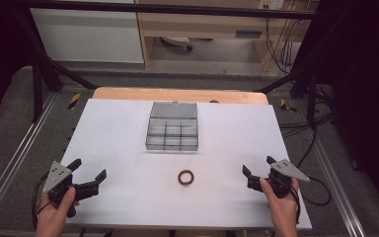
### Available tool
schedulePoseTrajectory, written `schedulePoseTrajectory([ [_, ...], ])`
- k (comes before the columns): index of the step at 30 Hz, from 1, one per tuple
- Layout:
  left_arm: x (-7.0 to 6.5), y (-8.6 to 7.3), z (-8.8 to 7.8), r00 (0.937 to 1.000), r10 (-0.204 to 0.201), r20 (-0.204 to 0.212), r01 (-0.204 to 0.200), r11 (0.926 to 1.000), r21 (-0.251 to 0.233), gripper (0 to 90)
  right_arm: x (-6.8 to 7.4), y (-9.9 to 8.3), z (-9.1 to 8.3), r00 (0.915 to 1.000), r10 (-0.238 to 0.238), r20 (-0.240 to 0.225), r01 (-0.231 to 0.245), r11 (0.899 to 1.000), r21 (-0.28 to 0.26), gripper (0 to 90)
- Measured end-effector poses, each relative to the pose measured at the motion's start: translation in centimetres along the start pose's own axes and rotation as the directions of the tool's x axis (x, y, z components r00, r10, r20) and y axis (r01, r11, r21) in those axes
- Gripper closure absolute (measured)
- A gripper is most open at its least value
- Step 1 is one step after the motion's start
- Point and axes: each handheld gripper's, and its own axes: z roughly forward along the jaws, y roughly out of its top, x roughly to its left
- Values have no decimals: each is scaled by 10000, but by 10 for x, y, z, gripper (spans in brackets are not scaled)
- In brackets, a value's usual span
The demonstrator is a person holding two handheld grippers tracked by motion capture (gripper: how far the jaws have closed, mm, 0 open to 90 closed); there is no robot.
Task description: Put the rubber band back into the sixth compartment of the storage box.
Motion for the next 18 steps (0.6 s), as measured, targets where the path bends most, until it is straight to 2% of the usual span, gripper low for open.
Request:
schedulePoseTrajectory([
  [8,-1,0,0,10000,41,-5,-41,10000,46,44,8,2,0,9992,-367,-178,366,9993,-52,47],
  [18,-3,-1,1,9999,142,76,-143,9999,90,43,28,9,-2,9934,-726,-883,694,9969,-380,50],
])
